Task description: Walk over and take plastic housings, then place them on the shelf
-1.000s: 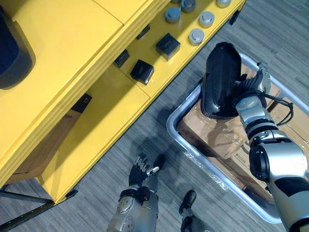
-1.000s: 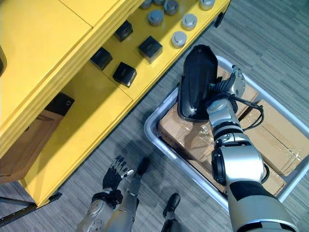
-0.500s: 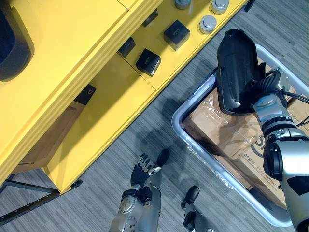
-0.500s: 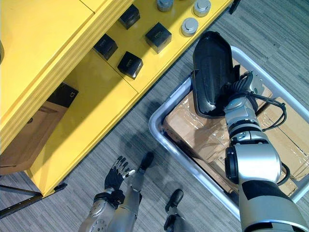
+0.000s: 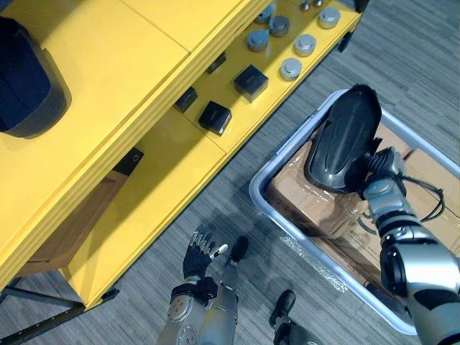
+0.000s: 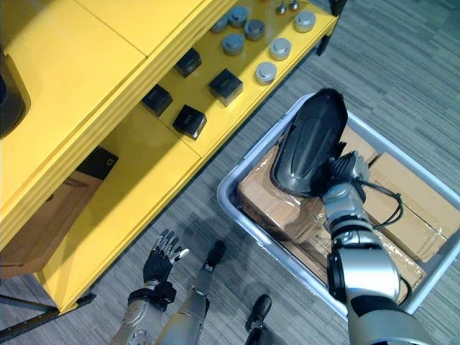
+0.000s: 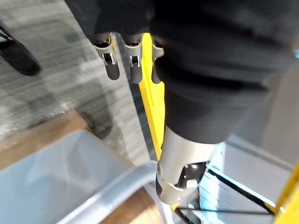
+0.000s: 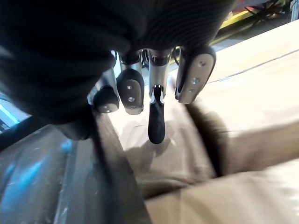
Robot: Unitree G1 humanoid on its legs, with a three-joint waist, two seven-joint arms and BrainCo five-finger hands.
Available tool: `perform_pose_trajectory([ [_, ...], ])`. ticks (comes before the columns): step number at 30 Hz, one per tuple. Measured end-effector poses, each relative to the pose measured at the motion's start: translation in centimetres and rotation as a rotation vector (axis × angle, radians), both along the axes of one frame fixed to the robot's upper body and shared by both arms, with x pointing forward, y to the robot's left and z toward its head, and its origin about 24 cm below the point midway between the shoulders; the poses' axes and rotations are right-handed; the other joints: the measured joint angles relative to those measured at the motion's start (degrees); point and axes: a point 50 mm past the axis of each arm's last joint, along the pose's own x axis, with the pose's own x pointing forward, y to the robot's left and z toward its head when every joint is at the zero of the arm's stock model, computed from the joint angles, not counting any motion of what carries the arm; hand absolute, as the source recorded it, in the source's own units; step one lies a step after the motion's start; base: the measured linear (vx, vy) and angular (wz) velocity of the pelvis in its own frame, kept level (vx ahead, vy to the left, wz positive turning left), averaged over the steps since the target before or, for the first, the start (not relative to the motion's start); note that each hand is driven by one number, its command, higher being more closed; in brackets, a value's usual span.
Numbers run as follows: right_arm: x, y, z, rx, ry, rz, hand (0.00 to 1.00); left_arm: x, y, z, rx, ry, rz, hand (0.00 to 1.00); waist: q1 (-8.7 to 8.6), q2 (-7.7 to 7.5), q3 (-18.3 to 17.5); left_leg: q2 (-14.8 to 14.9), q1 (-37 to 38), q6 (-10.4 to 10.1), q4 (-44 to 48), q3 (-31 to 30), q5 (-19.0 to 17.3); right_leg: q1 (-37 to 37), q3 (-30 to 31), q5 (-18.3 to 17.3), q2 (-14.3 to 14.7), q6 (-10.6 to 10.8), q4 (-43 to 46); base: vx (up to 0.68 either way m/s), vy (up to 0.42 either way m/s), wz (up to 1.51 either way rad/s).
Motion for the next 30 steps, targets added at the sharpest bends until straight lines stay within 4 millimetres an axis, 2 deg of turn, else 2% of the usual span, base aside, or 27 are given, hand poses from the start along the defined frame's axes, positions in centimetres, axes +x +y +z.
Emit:
perform_pose_trajectory([
  [4, -1.1, 1.8, -1.9, -0.133, 0.009, 0.078, 1.00, 0.1, 0.7, 0.7, 0.003, -0.029, 0.006, 0.00, -2.34, -0.93, -2.9, 0.2, 1.9, 0.5, 0.0, 2.5, -0.3, 0.8, 2.4, 0.1, -0.2, 0.0, -0.1, 0.04, -0.068, -0.29],
  [6, -1.8, 2.5, -3.0, -0.168, 0.013, 0.110, 1.00, 0.8, 0.9, 1.7, 0.014, -0.071, -0.005, 0.00, -4.21, -1.62, -4.3, 0.5, 3.6, 0.5, 0.0, 4.0, -0.4, 2.4, 3.0, 0.3, -0.1, -0.1, -0.6, 0.05, -0.076, -0.18],
  [7, -2.0, 2.6, -3.3, -0.174, 0.017, 0.115, 1.00, 1.0, 0.9, 1.9, 0.012, -0.080, -0.010, 0.00, -4.61, -1.73, -5.1, 0.6, 3.7, 0.5, 0.0, 4.2, -0.4, 2.6, 3.0, 0.5, 0.0, -0.2, -0.9, 0.02, -0.080, -0.17],
  [8, -2.3, 2.8, -3.8, -0.186, 0.024, 0.123, 1.00, 1.5, 0.9, 2.6, 0.016, -0.107, -0.018, 0.00, -5.32, -1.91, -6.9, 1.1, 3.8, 0.4, -0.1, 4.8, -0.7, 2.7, 3.6, 0.9, 0.4, -0.4, -1.4, 0.00, -0.039, -0.20],
  [11, -2.7, 3.7, -4.4, -0.212, 0.029, 0.182, 1.00, 2.9, 0.8, 4.1, 0.013, -0.162, -0.037, 0.00, -6.10, -2.59, -9.5, 2.2, 5.6, 0.4, -0.3, 6.8, -1.5, 4.5, 5.5, 2.5, 1.4, -0.8, -4.1, 0.01, -0.056, -0.38],
  [14, -3.0, 4.7, -5.2, -0.237, 0.047, 0.250, 1.00, 4.2, 0.2, 4.3, -0.014, -0.154, -0.077, 0.00, -7.93, -2.65, -13.1, 2.4, 5.9, 0.6, -0.3, 7.6, -1.8, 5.4, 6.0, 3.6, 1.6, -0.7, -6.2, -0.01, -0.020, -0.16],
  [16, -3.1, 5.2, -5.4, -0.247, 0.055, 0.273, 1.00, 4.9, -0.6, 4.3, -0.031, -0.140, -0.114, 0.00, -8.60, -2.79, -13.8, 2.5, 6.2, 0.6, -0.3, 7.7, -1.8, 6.1, 6.0, 4.2, 1.8, -0.8, -7.1, 0.00, -0.001, -0.02],
  [20, -3.2, 6.8, -4.9, -0.308, 0.028, 0.337, 1.00, 5.4, -2.3, 3.2, -0.071, -0.063, -0.187, 0.00, -8.66, -3.11, -14.6, 2.6, 6.6, 0.6, -0.2, 8.5, -1.8, 6.7, 6.8, 5.1, 1.9, -0.7, -8.4, 0.00, -0.002, -0.09],
  [25, -3.3, 8.8, -4.4, -0.301, -0.024, 0.392, 1.00, 5.5, -3.4, 1.4, -0.103, 0.037, -0.240, 0.00, -9.06, -3.30, -16.2, 2.6, 6.8, 0.6, -0.3, 8.8, -1.8, 7.7, 7.0, 6.3, 2.0, -0.6, -10.4, 0.00, 0.002, -0.03],
  [30, -4.4, 11.9, -4.1, -0.329, -0.114, 0.484, 1.00, 6.0, -5.4, 1.6, -0.094, 0.069, -0.328, 0.00, -9.46, -3.66, -18.0, 2.6, 7.4, 0.6, -0.3, 8.8, -1.8, 8.6, 7.1, 6.9, 2.0, -0.6, -11.1, 0.00, 0.000, 0.00],
])
